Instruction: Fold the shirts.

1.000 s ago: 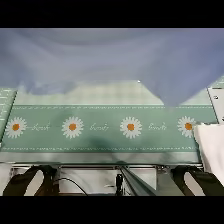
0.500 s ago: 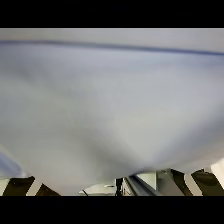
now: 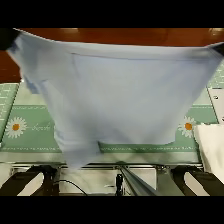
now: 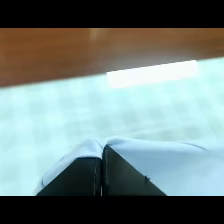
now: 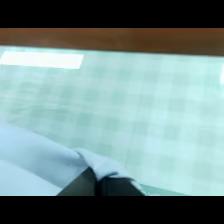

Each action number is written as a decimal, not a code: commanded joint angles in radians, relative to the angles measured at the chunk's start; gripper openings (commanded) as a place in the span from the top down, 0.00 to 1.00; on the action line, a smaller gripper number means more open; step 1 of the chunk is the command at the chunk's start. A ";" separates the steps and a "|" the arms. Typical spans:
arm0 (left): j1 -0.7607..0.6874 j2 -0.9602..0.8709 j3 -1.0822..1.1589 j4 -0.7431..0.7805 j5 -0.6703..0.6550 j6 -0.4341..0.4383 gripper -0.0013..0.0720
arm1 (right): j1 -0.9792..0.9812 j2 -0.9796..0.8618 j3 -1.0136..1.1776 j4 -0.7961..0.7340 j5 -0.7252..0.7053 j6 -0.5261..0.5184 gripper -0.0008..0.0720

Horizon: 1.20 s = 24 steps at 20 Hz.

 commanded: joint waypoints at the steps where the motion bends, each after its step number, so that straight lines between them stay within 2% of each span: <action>1: -0.048 -0.200 -0.011 -0.057 0.108 0.000 0.95 | 0.000 -0.258 -0.013 0.113 -0.147 -0.037 0.96; 4: -0.086 -0.324 -0.011 -0.057 0.245 -0.006 0.95 | 0.000 -0.469 0.050 0.203 -0.263 -0.036 0.96; 8: -0.102 -0.434 -0.011 -0.087 0.354 -0.122 0.95 | 0.000 -0.678 0.110 0.396 -0.384 -0.035 0.96; 9: -0.102 -0.452 -0.011 -0.106 0.359 -0.147 0.95 | 0.000 -0.715 0.111 0.446 -0.407 -0.030 0.93; 10: -0.102 -0.468 -0.011 -0.122 0.357 -0.177 0.90 | -0.006 -0.744 0.111 0.481 -0.418 -0.017 0.69; 11: -0.102 -0.480 -0.011 -0.129 0.351 -0.213 0.67 | -0.013 -0.767 0.111 0.512 -0.417 -0.017 0.26; 12: -0.100 -0.485 -0.011 -0.128 0.317 -0.249 0.19 | -0.023 -0.777 0.110 0.526 -0.403 -0.019 0.11; 13: -0.086 -0.484 -0.006 -0.127 0.262 -0.250 0.03 | -0.044 -0.777 0.111 0.525 -0.366 -0.026 0.11; 15: -0.015 -0.484 0.017 -0.116 0.074 -0.196 0.03 | -0.123 -0.760 0.111 0.522 -0.224 -0.040 0.12; 17: 0.093 -0.483 0.026 -0.053 -0.149 -0.179 0.03 | -0.235 -0.732 0.111 0.472 -0.026 -0.040 0.12; 19: 0.208 -0.479 -0.001 -0.037 -0.358 -0.146 0.03 | -0.311 -0.683 0.096 0.259 0.185 -0.066 0.12; 20: 0.257 -0.460 -0.051 -0.037 -0.423 -0.133 0.03 | -0.323 -0.632 0.042 0.100 0.219 -0.073 0.12; 21: 0.299 -0.425 -0.128 -0.037 -0.446 -0.111 0.03 | -0.332 -0.572 -0.040 -0.011 0.193 -0.073 0.12; 22: 0.334 -0.380 -0.222 -0.037 -0.433 -0.096 0.03 | -0.344 -0.505 -0.146 -0.057 0.130 -0.072 0.12; 24: 0.402 -0.269 -0.448 -0.038 -0.359 -0.075 0.03 | -0.379 -0.358 -0.410 0.021 -0.039 -0.078 0.12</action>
